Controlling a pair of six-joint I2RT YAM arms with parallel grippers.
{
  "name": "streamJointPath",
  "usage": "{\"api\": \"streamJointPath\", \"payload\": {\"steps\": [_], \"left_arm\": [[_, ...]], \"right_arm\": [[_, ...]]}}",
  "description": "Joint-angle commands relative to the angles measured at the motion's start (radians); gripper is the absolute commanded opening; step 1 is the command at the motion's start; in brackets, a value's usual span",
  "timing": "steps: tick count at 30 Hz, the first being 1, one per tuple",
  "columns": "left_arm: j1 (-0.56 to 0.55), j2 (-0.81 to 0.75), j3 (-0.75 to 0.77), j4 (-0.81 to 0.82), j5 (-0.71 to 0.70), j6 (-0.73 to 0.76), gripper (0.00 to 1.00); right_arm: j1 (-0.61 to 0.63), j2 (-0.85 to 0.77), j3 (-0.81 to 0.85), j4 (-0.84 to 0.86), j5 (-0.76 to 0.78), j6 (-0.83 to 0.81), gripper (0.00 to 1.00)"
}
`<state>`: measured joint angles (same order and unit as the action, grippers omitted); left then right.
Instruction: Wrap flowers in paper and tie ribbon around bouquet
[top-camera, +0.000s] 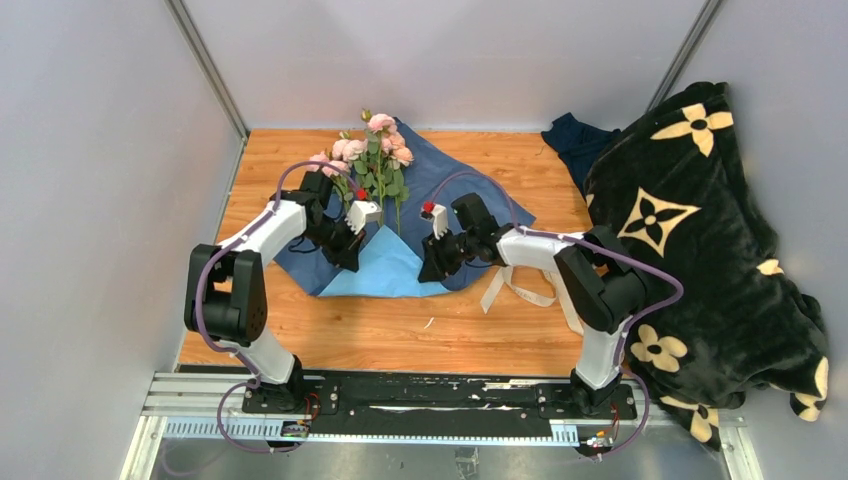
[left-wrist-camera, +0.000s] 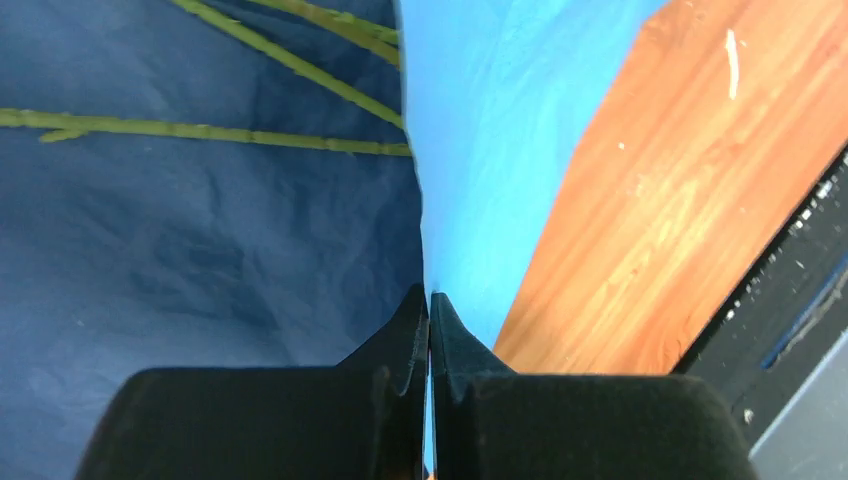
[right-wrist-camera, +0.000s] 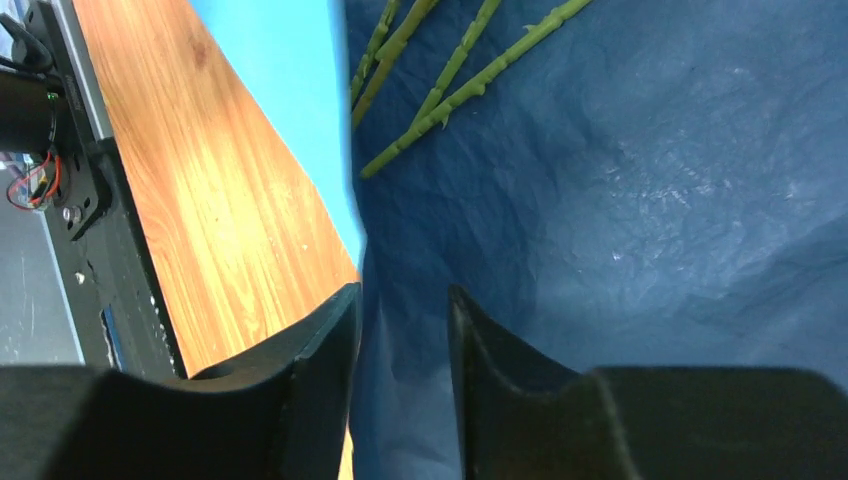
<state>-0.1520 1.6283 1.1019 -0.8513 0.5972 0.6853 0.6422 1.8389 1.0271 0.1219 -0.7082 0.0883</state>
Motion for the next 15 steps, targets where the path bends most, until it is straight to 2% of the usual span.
{"api": "streamJointPath", "payload": {"steps": [1,3,6,10,13,15], "left_arm": [[-0.001,0.038,-0.003,0.131,-0.121,-0.126,0.0],[-0.001,0.072,0.016,0.163,-0.184,-0.152,0.0],[-0.003,0.109,0.027,0.189,-0.192,-0.151,0.0],[-0.018,0.139,0.029,0.204,-0.21,-0.149,0.0],[-0.02,0.142,0.01,0.237,-0.241,-0.156,0.0],[-0.021,0.14,0.002,0.257,-0.272,-0.161,0.0]], "right_arm": [[-0.026,-0.067,0.087,-0.243,0.039,-0.048,0.44],[-0.029,-0.091,0.088,-0.3,0.098,-0.038,0.44],[-0.022,-0.132,0.08,-0.371,0.21,-0.023,0.43],[0.079,-0.198,0.074,-0.378,0.344,-0.052,0.36],[0.161,-0.198,0.055,-0.228,0.234,-0.037,0.27],[0.161,-0.138,0.08,-0.17,0.175,0.042,0.17]]}}
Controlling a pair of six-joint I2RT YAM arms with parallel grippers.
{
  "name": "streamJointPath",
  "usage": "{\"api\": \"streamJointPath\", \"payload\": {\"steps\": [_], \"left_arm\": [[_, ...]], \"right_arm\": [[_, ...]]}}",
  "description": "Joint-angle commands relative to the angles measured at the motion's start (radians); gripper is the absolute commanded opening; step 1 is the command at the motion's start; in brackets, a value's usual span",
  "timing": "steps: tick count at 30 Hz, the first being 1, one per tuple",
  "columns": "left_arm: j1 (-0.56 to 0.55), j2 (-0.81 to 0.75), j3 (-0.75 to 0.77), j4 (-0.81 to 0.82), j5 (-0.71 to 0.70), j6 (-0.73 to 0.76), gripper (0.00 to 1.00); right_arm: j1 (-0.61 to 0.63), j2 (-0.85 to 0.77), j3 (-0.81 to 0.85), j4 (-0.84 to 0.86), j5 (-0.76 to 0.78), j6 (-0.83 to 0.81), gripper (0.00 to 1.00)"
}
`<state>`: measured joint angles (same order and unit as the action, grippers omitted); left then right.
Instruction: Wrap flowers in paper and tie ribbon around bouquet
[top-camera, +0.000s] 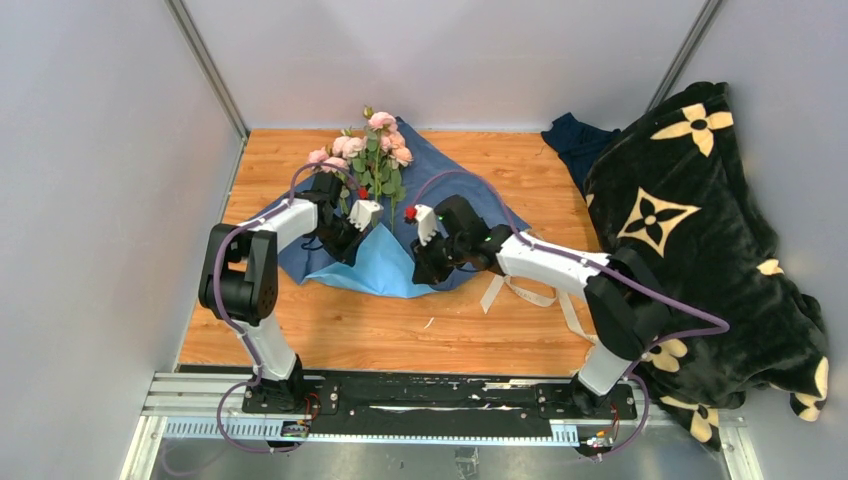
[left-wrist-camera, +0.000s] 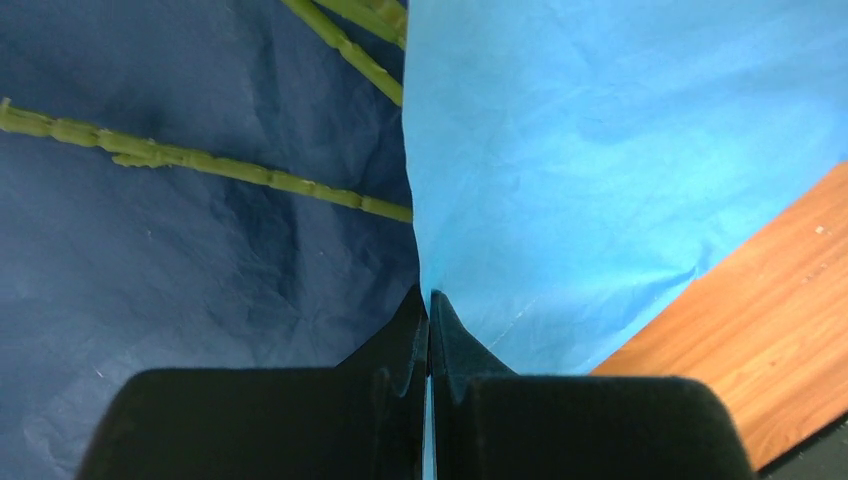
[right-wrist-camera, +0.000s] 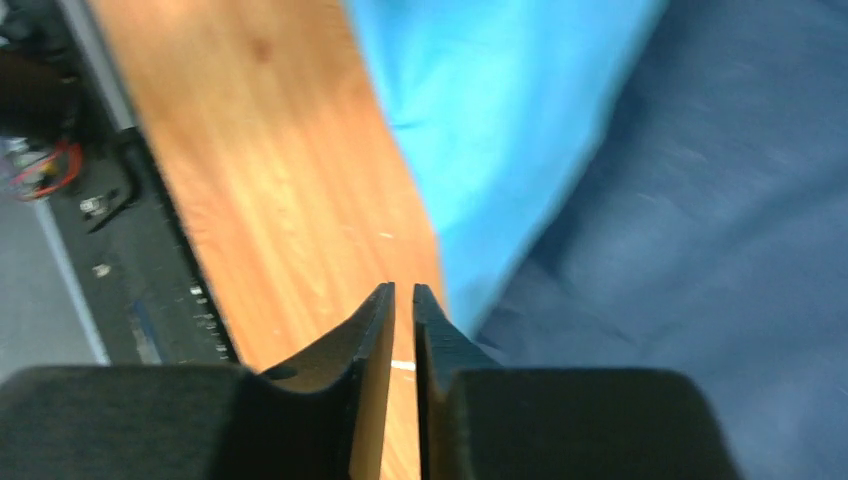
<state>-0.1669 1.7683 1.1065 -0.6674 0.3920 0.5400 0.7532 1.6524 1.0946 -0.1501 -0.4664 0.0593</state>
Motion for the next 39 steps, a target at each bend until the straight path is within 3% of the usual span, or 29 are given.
{"api": "streamJointPath", "payload": {"steps": [1,7,9,12,17,19,23,25,30,35,39], "left_arm": [[-0.006,0.002,-0.003,0.074,-0.074,-0.017,0.0],[-0.006,-0.019,-0.015,0.081,-0.105,-0.02,0.01],[-0.006,-0.043,-0.014,0.078,-0.132,-0.026,0.11],[-0.006,-0.118,0.009,0.05,-0.171,-0.05,0.43],[-0.051,-0.349,0.005,-0.047,-0.066,-0.06,0.51],[-0.1,-0.383,-0.016,-0.118,-0.024,-0.026,0.45],[-0.21,-0.304,-0.105,-0.147,-0.081,0.043,0.17],[-0.218,-0.246,-0.134,-0.145,-0.073,0.096,0.12],[-0.193,-0.144,-0.149,-0.042,-0.212,0.113,0.06],[-0.073,-0.112,-0.176,-0.051,-0.227,0.131,0.05],[0.03,-0.171,-0.293,-0.078,-0.245,0.22,0.06]], "right_arm": [[0.045,0.09,0.034,0.111,-0.075,0.103,0.13],[-0.017,0.255,0.065,0.105,-0.072,0.211,0.0],[-0.031,0.264,0.039,0.085,-0.043,0.217,0.0],[-0.037,0.263,0.001,0.064,-0.038,0.216,0.0],[-0.038,0.27,-0.022,0.056,-0.038,0.249,0.0],[-0.041,0.266,-0.025,0.049,-0.018,0.259,0.0],[-0.047,0.277,-0.007,0.03,-0.026,0.267,0.0],[-0.047,0.281,-0.005,0.022,-0.026,0.271,0.0],[-0.05,0.277,-0.025,0.023,-0.022,0.28,0.0],[-0.051,0.269,-0.045,0.022,-0.016,0.273,0.0],[-0.054,0.267,-0.055,0.012,-0.004,0.263,0.0]]}}
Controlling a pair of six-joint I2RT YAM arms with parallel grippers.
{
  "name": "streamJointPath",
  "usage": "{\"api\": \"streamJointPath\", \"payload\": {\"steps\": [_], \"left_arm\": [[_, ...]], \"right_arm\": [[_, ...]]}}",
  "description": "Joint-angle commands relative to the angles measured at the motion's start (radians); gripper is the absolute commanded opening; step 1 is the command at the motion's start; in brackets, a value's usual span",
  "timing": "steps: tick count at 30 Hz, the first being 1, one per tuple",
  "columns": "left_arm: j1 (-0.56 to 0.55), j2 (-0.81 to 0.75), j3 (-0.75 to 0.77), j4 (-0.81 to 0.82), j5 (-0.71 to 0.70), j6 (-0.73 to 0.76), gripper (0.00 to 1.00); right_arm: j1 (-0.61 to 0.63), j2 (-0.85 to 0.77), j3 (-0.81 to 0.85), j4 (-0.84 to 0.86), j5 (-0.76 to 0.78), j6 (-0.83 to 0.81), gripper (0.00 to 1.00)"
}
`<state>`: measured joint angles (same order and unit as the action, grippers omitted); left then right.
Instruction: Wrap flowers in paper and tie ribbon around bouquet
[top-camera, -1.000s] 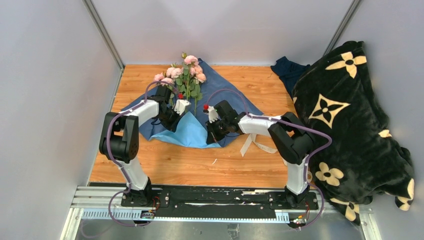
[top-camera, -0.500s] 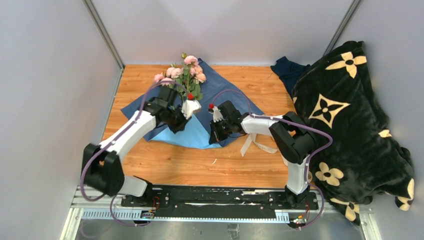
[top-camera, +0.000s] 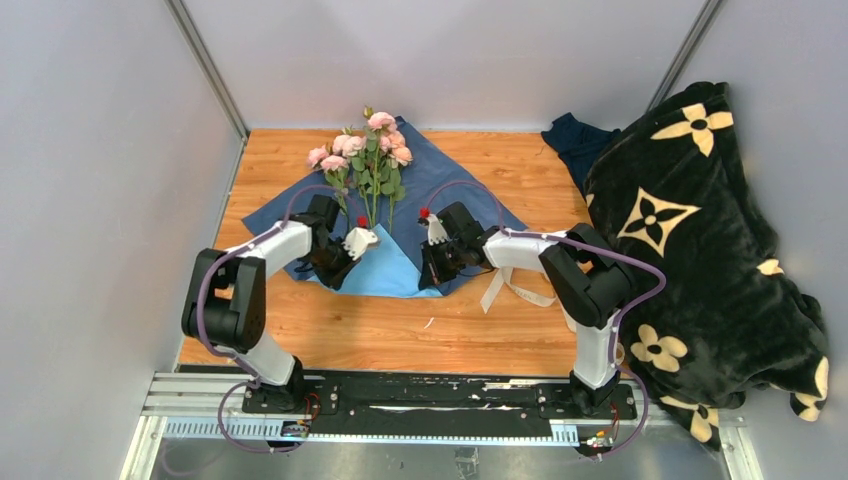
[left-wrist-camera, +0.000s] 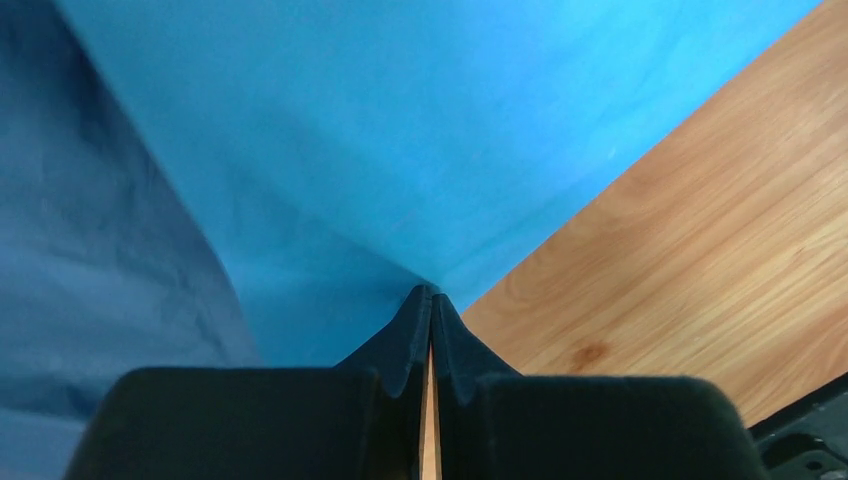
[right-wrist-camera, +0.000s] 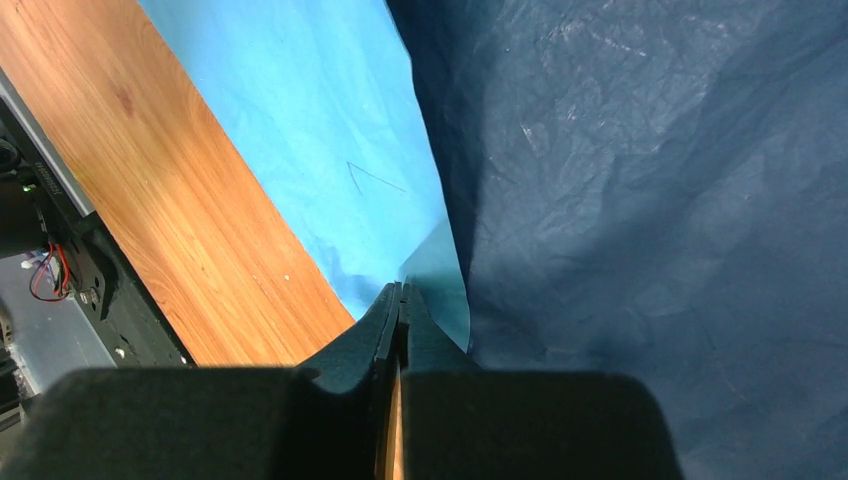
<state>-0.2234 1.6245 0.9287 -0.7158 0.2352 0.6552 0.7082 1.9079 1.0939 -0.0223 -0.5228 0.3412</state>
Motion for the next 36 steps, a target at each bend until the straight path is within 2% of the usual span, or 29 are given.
{"api": "streamJointPath", "payload": {"steps": [1,8,12,16,19,23,25,28,32,34,36], "left_arm": [[0.123,-0.04,-0.138,-0.03,-0.102,0.127,0.06],[0.507,-0.003,-0.124,-0.062,-0.158,0.244,0.07],[0.686,0.027,-0.045,-0.146,-0.121,0.293,0.11],[0.691,-0.063,-0.061,-0.252,0.028,0.389,0.21],[0.675,-0.122,-0.051,-0.26,0.097,0.4,0.28],[0.674,-0.034,0.056,-0.257,0.158,0.309,0.34],[0.673,0.031,0.1,-0.255,0.185,0.287,0.37],[0.669,0.083,0.131,-0.237,0.209,0.258,0.43],[0.648,0.1,0.137,-0.232,0.251,0.252,0.49],[0.634,0.097,0.121,-0.207,0.244,0.242,0.51],[0.628,0.107,0.116,-0.185,0.24,0.226,0.51]], "right_arm": [[-0.009,0.011,-0.055,-0.116,0.053,-0.021,0.0],[-0.012,0.013,-0.056,-0.142,0.059,-0.046,0.0],[-0.012,0.011,-0.061,-0.143,0.054,-0.051,0.0],[-0.012,0.01,-0.038,-0.164,0.032,-0.092,0.0],[-0.013,-0.023,0.008,-0.179,-0.055,-0.171,0.08],[-0.003,-0.078,0.098,-0.201,-0.204,-0.266,0.29],[-0.007,-0.098,0.146,-0.235,-0.214,-0.28,0.32],[-0.044,-0.116,0.16,-0.214,-0.223,-0.214,0.37],[-0.038,-0.157,0.096,-0.1,-0.283,-0.212,0.72],[0.028,-0.174,0.05,-0.007,-0.343,-0.273,0.79],[0.125,-0.163,0.013,0.096,-0.331,-0.363,0.82]]}}
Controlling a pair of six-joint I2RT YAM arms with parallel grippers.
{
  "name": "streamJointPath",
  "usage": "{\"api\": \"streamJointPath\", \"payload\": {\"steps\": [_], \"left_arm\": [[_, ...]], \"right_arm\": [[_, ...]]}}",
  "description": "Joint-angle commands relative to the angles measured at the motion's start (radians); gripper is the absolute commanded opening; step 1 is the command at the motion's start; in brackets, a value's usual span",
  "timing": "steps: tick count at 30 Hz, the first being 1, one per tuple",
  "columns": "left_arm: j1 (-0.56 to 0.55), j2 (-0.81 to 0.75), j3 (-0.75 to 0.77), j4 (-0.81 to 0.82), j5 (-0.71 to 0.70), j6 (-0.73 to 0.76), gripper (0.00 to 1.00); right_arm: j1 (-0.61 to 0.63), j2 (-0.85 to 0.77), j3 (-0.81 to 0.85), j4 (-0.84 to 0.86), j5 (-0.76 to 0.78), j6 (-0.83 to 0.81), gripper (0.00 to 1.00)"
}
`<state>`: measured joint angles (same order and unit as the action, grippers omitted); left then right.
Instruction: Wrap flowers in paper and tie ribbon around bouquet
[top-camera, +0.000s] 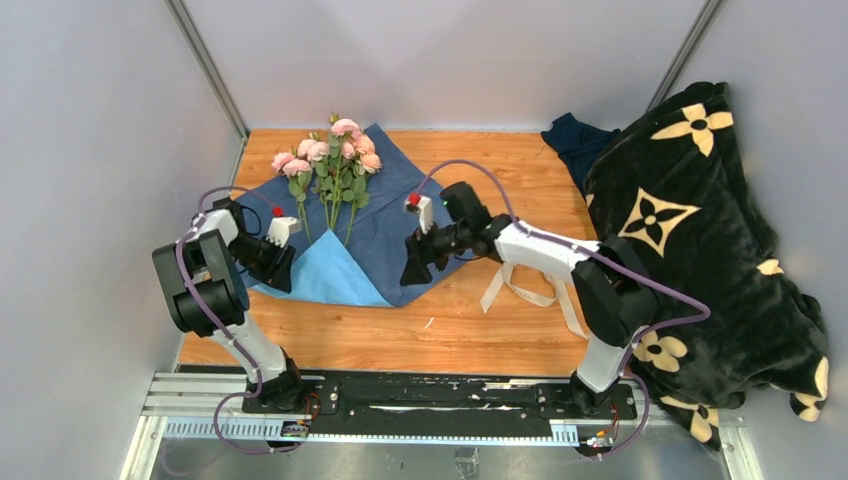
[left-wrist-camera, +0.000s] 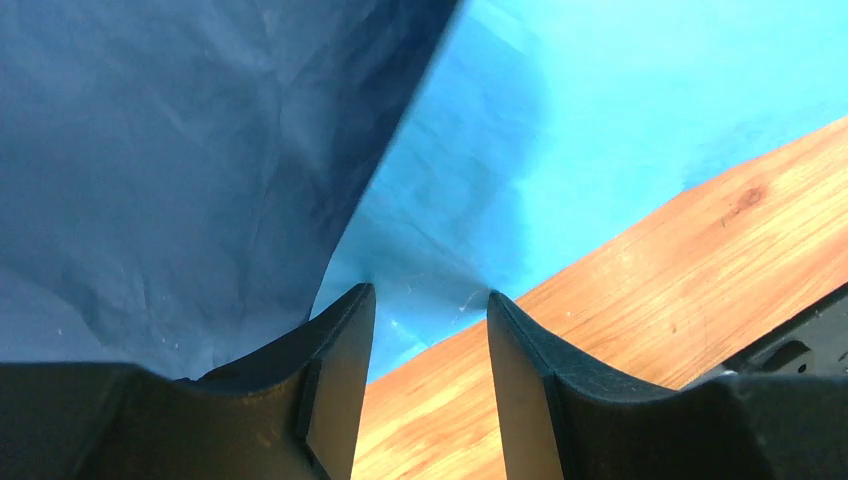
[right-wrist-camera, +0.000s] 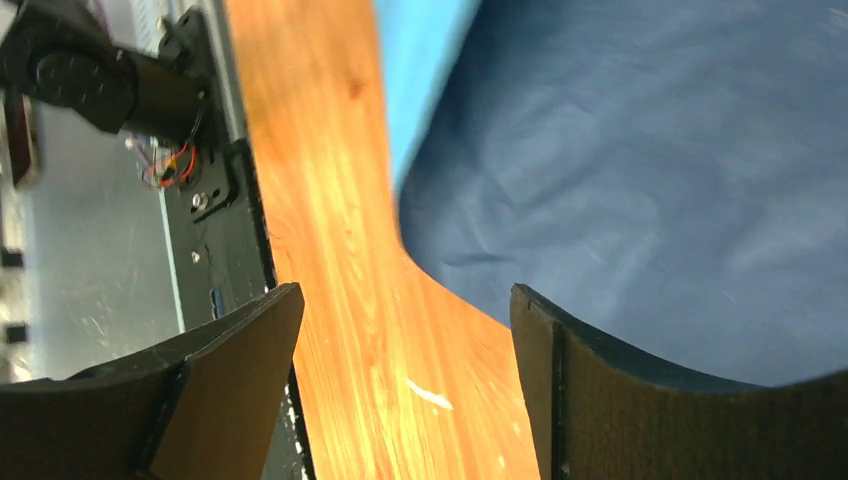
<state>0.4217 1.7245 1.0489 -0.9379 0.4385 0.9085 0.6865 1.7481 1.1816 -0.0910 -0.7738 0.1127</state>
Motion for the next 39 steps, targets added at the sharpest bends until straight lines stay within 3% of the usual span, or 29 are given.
{"api": "streamJointPath", "payload": {"steps": [1,3,7,14,18,23,27,29,33,37,39], "left_arm": [[-0.017,0.012,-0.004,0.042,0.036,-0.035,0.51],[-0.017,0.022,0.0,0.042,0.031,-0.049,0.51],[-0.019,0.014,-0.015,0.059,0.011,-0.049,0.51],[-0.042,0.027,-0.026,0.11,-0.015,-0.105,0.51],[-0.072,0.008,-0.052,0.155,-0.021,-0.141,0.51],[-0.096,-0.011,-0.067,0.177,-0.056,-0.163,0.51],[-0.099,0.001,-0.066,0.181,-0.065,-0.167,0.51],[-0.102,0.011,-0.064,0.182,-0.071,-0.17,0.51],[-0.104,0.01,-0.068,0.184,-0.068,-0.179,0.51],[-0.106,-0.002,-0.086,0.197,-0.069,-0.189,0.51],[-0.106,-0.004,-0.094,0.202,-0.076,-0.189,0.51]], "right_arm": [[0.18,0.025,-0.078,0.237,-0.056,-0.15,0.82],[0.211,0.11,-0.02,0.257,-0.024,-0.122,0.81],[0.208,0.244,0.123,0.14,0.075,-0.048,0.75],[0.207,0.282,0.112,0.145,0.156,0.028,0.68],[0.181,0.261,0.12,0.059,0.113,0.043,0.67],[-0.045,0.068,0.033,-0.035,0.115,0.177,0.67],[-0.296,-0.009,-0.035,-0.129,0.16,0.143,0.73],[-0.381,0.059,0.037,-0.16,0.152,0.06,0.75],[-0.401,0.308,0.39,-0.403,0.101,-0.161,0.75],[-0.396,0.516,0.607,-0.41,-0.068,-0.092,0.73],[-0.379,0.575,0.669,-0.415,-0.081,-0.104,0.73]]}}
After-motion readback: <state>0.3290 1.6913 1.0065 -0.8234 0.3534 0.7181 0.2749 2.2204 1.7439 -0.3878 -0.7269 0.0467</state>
